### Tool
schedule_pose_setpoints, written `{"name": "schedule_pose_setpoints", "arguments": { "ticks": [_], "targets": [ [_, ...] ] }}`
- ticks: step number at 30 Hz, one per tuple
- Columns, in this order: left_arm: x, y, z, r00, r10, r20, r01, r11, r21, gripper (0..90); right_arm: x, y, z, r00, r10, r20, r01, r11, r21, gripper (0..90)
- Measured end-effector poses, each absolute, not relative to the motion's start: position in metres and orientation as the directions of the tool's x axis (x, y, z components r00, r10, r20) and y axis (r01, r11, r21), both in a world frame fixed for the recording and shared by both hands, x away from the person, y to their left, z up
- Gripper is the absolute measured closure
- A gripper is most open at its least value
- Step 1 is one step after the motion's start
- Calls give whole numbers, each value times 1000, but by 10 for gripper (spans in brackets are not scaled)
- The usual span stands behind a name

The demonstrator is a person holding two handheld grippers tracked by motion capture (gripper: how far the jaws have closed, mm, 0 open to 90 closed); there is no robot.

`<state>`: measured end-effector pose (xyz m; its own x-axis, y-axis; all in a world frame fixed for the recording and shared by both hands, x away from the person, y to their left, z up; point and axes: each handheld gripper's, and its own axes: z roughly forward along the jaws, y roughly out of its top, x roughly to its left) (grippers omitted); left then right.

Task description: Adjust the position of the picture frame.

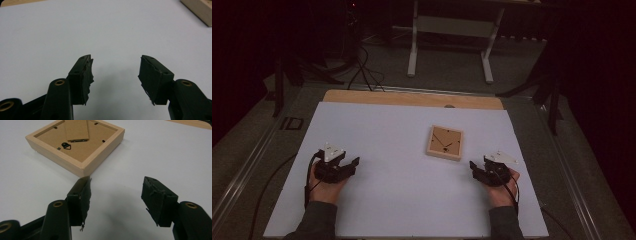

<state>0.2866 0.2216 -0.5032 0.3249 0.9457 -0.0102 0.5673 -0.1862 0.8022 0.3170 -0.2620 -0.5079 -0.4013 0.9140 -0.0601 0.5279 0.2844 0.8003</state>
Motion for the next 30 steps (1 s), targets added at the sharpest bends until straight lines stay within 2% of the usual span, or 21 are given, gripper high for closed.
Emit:
{"name": "schedule_pose_setpoints", "arguments": {
  "ticks": [5,12,30],
  "targets": [
    [283,228,-501,329,944,3,560,-197,805,423,316,-261,-506,-404,913,-58,520,281,807,397],
    [285,240,-503,330,943,-37,579,-171,797,416,315,-258,-505,-419,906,-50,516,283,809,392],
    [290,235,-510,361,932,-8,600,-226,767,413,318,-248,-505,-457,888,-53,514,312,799,412]
  ]
}}
